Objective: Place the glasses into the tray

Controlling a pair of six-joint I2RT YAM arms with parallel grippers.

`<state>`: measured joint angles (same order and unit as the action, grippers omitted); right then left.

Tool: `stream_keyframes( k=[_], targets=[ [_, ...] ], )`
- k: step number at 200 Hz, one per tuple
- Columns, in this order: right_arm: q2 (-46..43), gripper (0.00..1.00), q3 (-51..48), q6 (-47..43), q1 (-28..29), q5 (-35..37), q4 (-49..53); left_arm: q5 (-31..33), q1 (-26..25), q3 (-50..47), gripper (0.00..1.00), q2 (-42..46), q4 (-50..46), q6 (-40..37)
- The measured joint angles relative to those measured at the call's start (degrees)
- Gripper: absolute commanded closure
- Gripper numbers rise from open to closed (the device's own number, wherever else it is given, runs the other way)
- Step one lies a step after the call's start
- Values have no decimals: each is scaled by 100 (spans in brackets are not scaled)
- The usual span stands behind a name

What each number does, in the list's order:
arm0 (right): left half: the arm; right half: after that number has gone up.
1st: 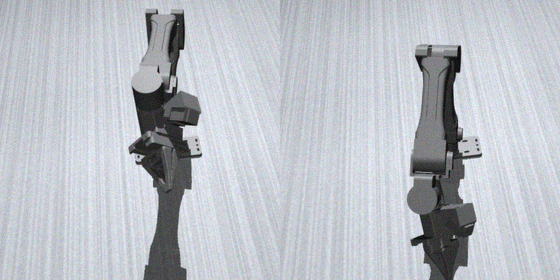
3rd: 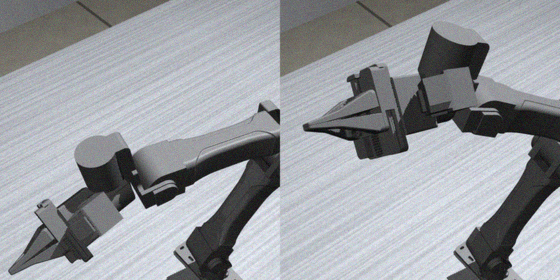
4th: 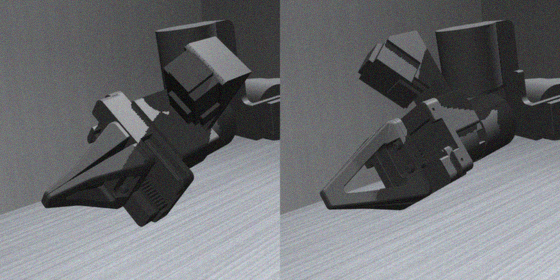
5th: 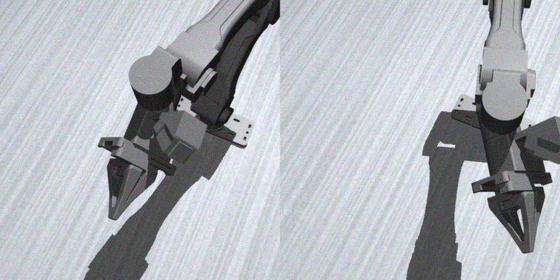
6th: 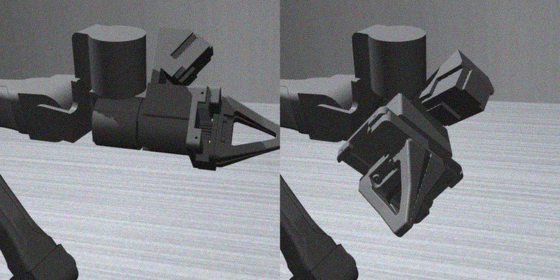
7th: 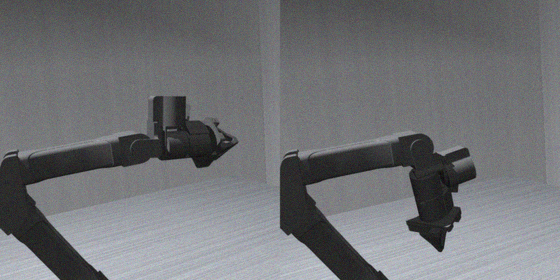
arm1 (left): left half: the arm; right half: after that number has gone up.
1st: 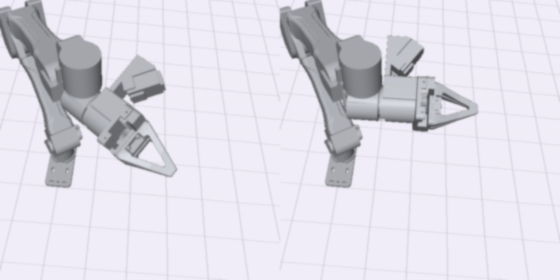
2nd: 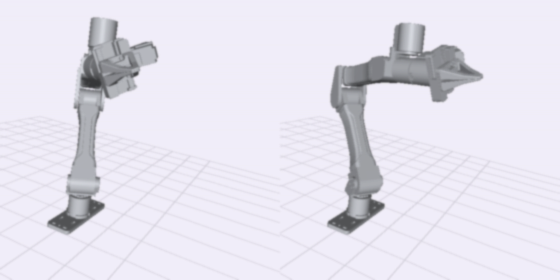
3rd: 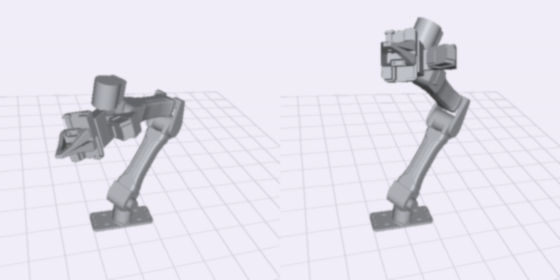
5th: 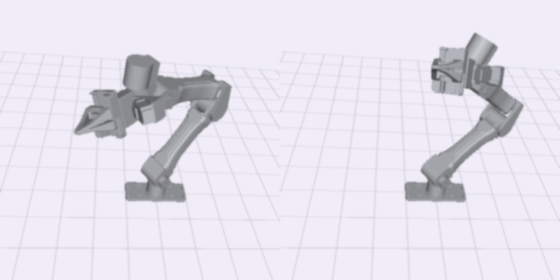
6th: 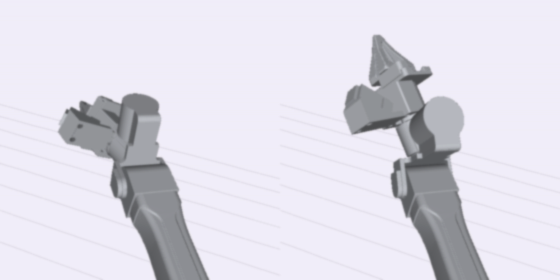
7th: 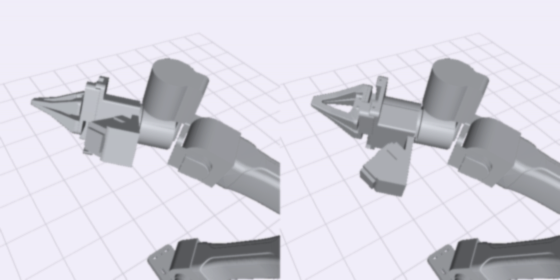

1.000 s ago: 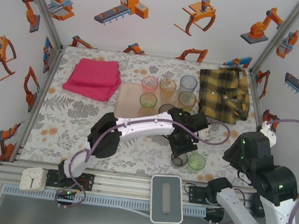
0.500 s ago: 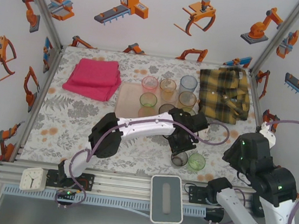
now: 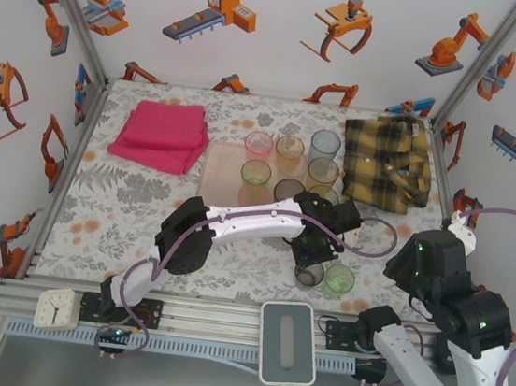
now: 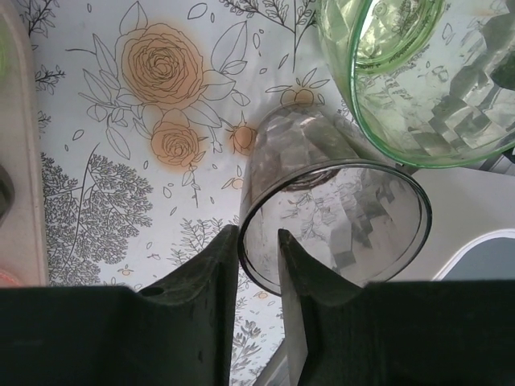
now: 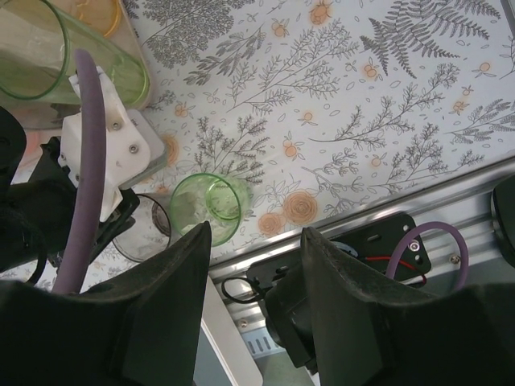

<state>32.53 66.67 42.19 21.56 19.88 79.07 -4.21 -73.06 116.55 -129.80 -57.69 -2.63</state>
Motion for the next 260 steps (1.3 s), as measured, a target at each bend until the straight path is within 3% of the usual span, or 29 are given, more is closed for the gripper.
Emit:
stream_keyframes(
  k=[130, 260],
  targets=[
    [-107, 53, -37, -22, 0, 0, -48, 323, -42, -22, 88, 11, 4, -17],
    [-111, 53, -74, -28, -2, -4, -50, 420, -42, -129, 89, 669, -337, -538]
  ],
)
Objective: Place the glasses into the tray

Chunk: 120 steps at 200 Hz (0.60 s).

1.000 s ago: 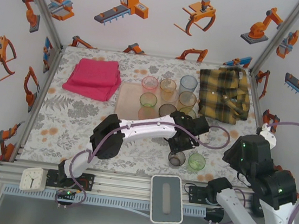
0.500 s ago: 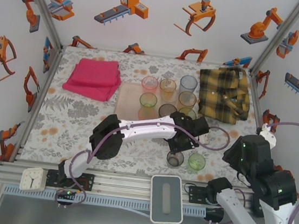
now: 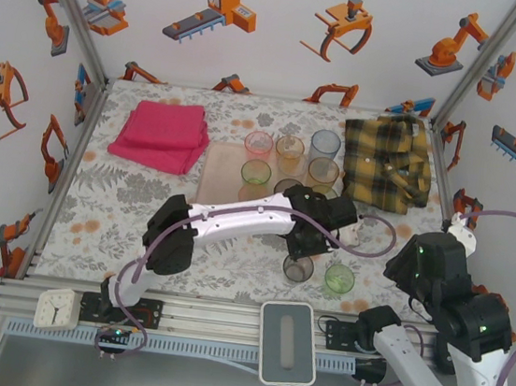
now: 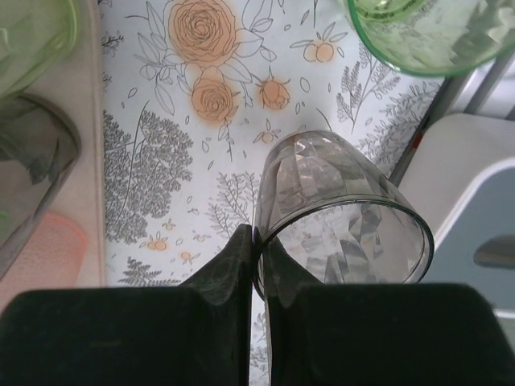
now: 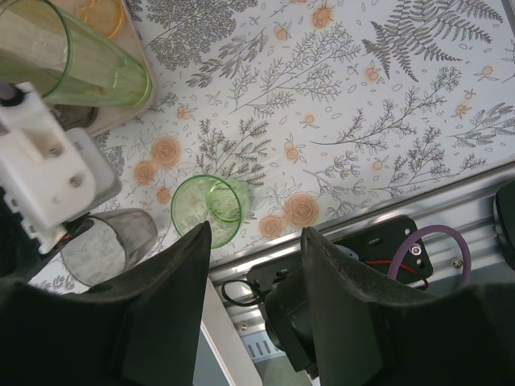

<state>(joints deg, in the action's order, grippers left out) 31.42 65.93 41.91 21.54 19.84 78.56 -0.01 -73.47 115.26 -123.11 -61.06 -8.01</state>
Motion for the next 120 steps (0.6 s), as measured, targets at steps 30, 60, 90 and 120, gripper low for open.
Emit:
stream_keyframes(
  k=[30, 60, 90, 120],
  targets=[
    [0, 53, 0, -15, 0, -2, 0, 0, 0, 247, 89, 212, -376, -131],
    [0, 53, 0, -15, 2, -2, 0, 4, 15, 350, 89, 518, -664, -264],
    [7, 53, 0, -17, 0, -2, -2, -2, 131, 431, 89, 903, -831, -334],
    [105, 53, 0, -39, 0, -7, -22, 15, 387, 396, 89, 1351, -920, -404]
  ],
)
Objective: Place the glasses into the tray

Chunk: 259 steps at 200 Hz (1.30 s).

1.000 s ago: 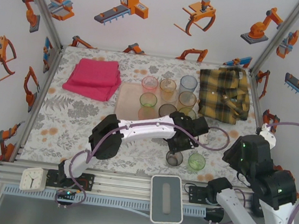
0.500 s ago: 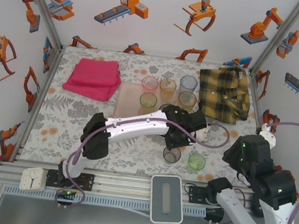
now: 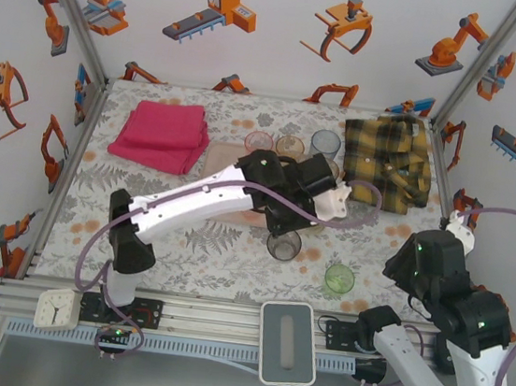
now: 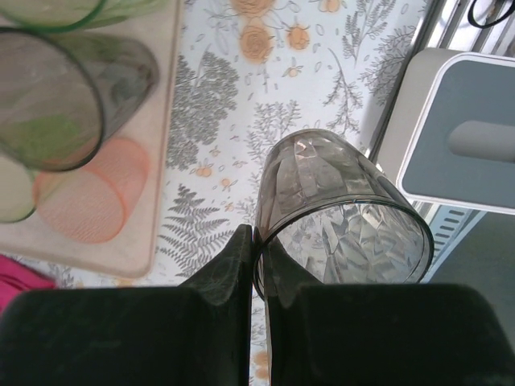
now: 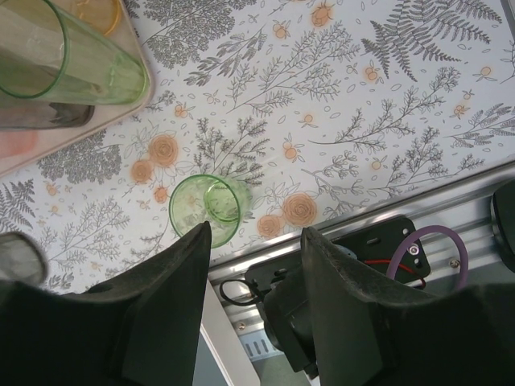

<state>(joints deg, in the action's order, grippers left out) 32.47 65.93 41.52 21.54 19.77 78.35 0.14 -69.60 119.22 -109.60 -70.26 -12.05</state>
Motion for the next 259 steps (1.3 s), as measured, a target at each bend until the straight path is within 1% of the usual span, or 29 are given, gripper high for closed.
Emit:
stream_keyframes(
  k=[44, 76, 96, 139, 166, 214, 259],
  targets=[
    [181, 53, 11, -44, 0, -20, -120, 129, 459, -343, 89, 654, -28, -98],
    [350, 53, 17, -79, 2, -68, -256, 181, 916, -623, 89, 1064, -35, -184],
    [498, 53, 28, -105, 0, -87, -341, 179, 1375, -929, 88, 1344, 48, -223],
    [780, 53, 50, -149, 0, -129, -592, 190, 2570, -2063, 88, 1897, 529, -262],
    [949, 53, 50, -190, 0, -195, -743, 149, 3058, -2522, 88, 1945, 881, -258],
    [1113, 53, 50, -214, 0, -240, -955, 114, 3331, -3097, 89, 1912, 1541, -256],
    [1008, 53, -9, -212, 0, -236, -997, 90, 3560, -3331, 90, 1547, 2114, -256]
  ],
)
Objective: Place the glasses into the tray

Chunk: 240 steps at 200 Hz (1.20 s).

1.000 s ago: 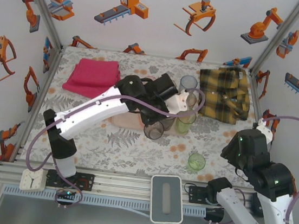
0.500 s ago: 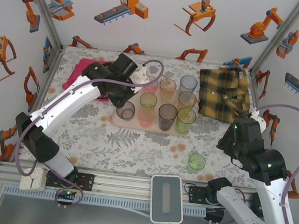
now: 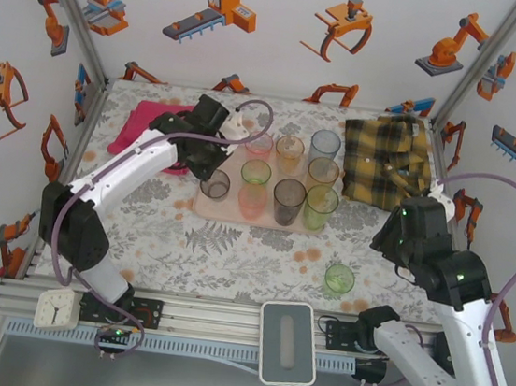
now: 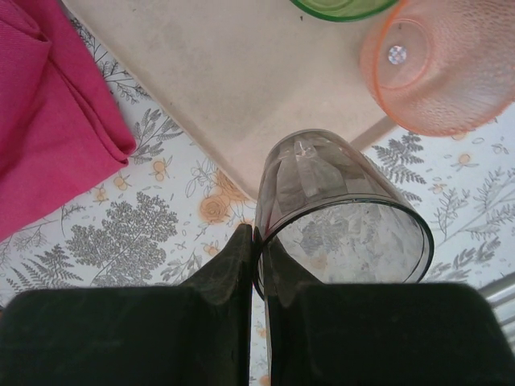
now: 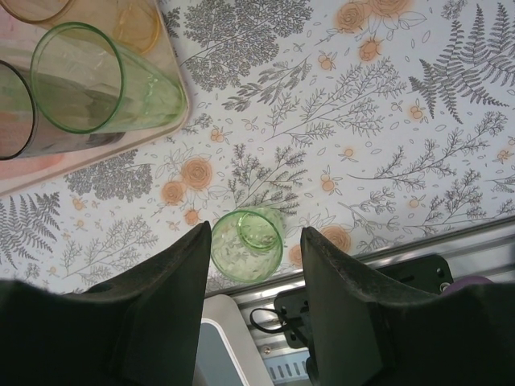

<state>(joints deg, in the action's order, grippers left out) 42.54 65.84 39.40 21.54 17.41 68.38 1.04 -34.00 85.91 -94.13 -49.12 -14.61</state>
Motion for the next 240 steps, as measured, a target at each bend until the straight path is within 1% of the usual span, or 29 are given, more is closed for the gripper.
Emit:
stream_keyframes(
  k=[59, 129, 176, 240],
  targets=[
    [-26, 53, -74, 0, 0, 0, -20, -83, 28, -201, 90, -481, 378, 42],
    [-61, 53, -205, 0, 0, 0, -35, -63, 28, -511, 90, -654, 634, 42],
    [-63, 53, -212, 0, 0, -2, -57, -59, 28, -555, 90, -828, 732, 63],
    [-120, 53, -313, 0, 0, -2, -94, -20, 31, -590, 88, -857, 800, 79]
  ],
)
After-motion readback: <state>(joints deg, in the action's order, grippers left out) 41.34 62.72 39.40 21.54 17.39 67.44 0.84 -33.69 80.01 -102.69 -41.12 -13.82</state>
